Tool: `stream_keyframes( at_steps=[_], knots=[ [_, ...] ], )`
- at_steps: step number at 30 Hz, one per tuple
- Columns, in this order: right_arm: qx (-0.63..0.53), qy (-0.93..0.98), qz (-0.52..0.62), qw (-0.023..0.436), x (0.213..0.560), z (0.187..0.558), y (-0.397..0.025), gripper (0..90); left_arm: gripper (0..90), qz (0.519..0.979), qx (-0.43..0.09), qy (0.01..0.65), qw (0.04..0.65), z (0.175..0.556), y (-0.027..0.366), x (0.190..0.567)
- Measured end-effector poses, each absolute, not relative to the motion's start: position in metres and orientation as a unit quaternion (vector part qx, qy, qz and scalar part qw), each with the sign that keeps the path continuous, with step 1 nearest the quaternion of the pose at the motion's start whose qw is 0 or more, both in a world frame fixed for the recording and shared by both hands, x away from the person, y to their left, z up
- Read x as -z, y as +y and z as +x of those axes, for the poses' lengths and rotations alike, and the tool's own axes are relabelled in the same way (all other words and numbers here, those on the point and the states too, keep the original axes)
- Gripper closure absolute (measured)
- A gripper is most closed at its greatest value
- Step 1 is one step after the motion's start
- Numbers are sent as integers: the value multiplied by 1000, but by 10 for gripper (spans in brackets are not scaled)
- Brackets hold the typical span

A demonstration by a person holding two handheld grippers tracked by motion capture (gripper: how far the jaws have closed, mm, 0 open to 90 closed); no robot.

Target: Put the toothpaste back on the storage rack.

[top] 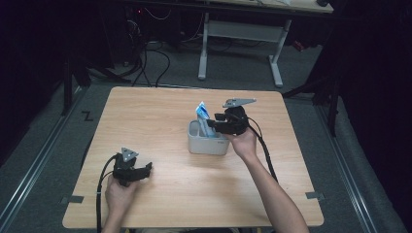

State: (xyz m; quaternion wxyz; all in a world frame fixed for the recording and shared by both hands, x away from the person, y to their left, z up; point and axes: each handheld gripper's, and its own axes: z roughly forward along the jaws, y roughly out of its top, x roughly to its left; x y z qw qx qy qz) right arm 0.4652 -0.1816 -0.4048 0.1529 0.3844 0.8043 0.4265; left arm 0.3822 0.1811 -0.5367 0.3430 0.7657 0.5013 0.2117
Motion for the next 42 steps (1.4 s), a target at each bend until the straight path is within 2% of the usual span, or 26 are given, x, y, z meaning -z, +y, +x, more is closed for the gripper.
stream_keyframes(
  at_steps=[42],
  knots=[
    [-438,791,379,196,375,438,-214,473,230,766,-212,501,343,382,181,537]
  ],
)
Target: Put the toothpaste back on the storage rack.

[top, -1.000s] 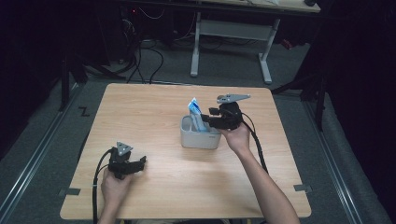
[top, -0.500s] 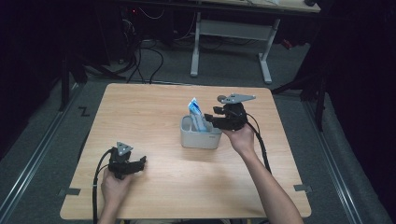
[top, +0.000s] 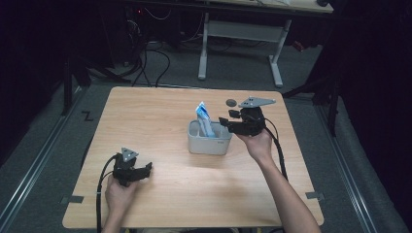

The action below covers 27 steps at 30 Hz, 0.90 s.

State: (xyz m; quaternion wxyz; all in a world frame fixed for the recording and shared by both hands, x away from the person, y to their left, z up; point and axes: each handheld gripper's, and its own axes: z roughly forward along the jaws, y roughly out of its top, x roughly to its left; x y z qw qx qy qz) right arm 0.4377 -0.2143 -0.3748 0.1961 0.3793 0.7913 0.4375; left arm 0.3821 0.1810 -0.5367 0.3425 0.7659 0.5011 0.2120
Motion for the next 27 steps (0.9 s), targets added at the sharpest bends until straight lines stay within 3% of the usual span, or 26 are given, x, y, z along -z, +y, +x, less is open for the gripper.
stream_keyframes(
  at_steps=[27],
  knots=[
    [-446,771,401,213,372,423,-249,469,231,766,-213,501,342,382,181,537]
  ],
)
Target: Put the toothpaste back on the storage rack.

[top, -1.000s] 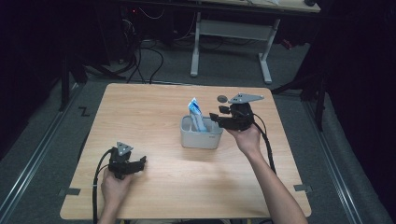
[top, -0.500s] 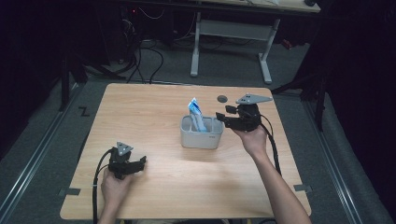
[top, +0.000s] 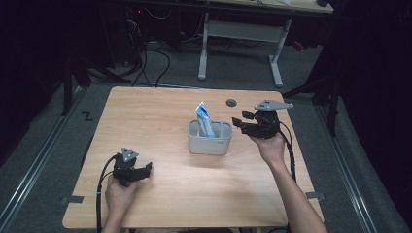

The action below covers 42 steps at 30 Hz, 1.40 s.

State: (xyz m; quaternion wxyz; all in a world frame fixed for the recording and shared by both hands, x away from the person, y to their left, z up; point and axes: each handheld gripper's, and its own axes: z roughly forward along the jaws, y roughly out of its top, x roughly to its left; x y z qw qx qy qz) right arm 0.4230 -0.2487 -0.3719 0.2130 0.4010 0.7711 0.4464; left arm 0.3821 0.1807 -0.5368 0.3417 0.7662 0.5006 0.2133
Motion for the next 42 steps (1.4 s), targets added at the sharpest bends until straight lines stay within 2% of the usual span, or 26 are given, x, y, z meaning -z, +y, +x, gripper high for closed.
stream_keyframes(
  at_steps=[42],
  knots=[
    [-477,736,433,209,363,399,-291,459,231,767,-213,501,341,382,181,537]
  ],
)
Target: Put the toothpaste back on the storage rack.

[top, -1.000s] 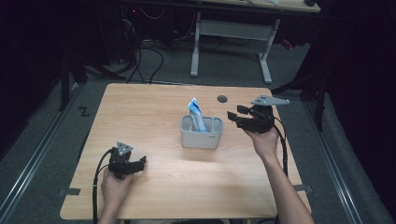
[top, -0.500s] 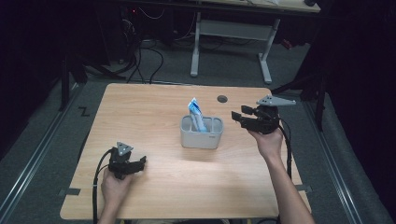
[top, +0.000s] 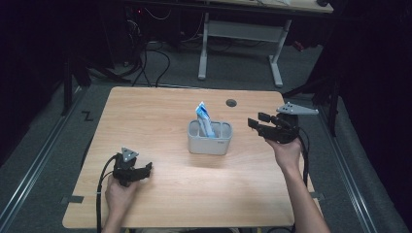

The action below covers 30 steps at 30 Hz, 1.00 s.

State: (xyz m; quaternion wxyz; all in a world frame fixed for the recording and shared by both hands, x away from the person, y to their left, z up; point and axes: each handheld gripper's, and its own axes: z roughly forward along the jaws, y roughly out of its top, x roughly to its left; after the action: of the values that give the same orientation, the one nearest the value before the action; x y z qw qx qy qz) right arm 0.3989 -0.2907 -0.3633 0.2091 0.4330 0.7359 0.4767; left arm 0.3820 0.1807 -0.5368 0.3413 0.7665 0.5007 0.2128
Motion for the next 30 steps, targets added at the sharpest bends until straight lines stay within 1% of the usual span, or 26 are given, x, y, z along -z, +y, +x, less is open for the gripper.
stream_keyframes(
  at_steps=[5,11,30],
  knots=[
    [-485,731,436,201,367,396,-295,454,231,767,-213,501,341,382,181,537],
    [-482,731,435,210,370,392,-296,448,231,766,-213,501,342,382,181,537],
    [-475,722,457,210,388,385,-314,445,231,767,-213,501,341,382,181,537]
  ],
)
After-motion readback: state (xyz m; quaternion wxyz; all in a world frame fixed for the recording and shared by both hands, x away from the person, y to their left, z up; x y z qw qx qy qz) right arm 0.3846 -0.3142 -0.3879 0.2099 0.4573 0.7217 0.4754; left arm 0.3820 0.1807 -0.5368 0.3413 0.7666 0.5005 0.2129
